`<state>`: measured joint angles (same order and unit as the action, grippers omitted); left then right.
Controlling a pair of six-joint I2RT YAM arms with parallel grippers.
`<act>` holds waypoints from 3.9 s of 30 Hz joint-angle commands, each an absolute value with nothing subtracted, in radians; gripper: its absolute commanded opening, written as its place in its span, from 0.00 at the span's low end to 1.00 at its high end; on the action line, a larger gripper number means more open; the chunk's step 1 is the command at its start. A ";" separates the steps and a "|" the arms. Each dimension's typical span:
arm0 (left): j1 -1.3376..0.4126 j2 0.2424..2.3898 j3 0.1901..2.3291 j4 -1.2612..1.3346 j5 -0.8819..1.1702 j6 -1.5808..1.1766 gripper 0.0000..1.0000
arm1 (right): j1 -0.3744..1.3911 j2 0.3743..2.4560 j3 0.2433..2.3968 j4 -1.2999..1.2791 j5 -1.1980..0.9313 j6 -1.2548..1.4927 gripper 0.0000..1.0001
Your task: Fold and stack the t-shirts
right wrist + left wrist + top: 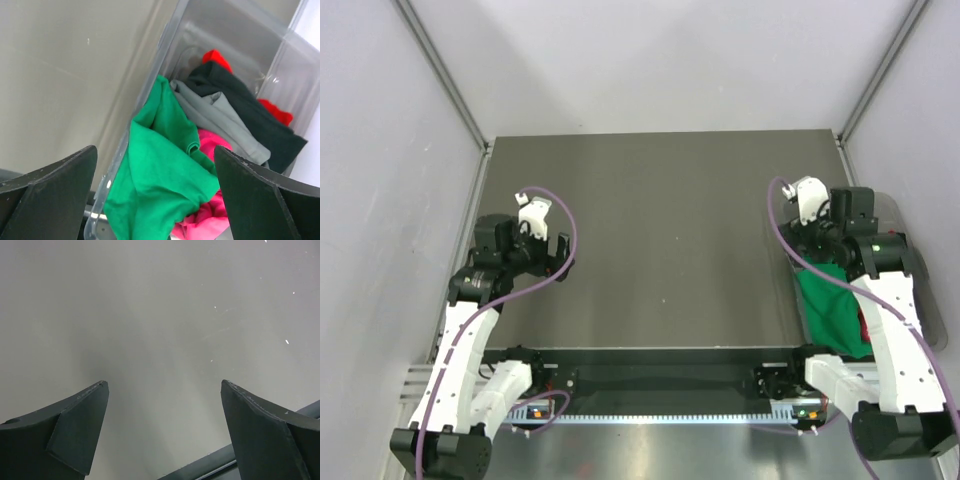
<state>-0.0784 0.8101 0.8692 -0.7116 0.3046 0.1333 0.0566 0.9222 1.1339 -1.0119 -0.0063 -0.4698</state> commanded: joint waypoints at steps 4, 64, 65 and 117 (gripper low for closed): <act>-0.074 0.821 0.887 -0.692 0.350 0.141 0.98 | 0.048 0.982 1.117 -0.987 0.115 -0.465 1.00; -0.048 0.868 0.949 -0.660 0.091 0.112 0.96 | 0.376 1.426 2.276 -0.933 -0.328 -0.619 0.00; -0.048 0.870 0.951 -0.657 0.074 0.110 0.95 | 0.399 1.442 2.284 -0.934 -0.330 -0.629 0.00; -0.006 0.965 0.890 -0.614 0.078 0.143 0.91 | 0.834 1.990 1.595 -0.552 -0.086 -0.515 0.45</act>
<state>-0.0120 0.9649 0.8871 -0.6529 0.0917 0.1516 0.8150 1.9591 1.5452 -0.5220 -0.0605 -0.5411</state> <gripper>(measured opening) 0.916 0.450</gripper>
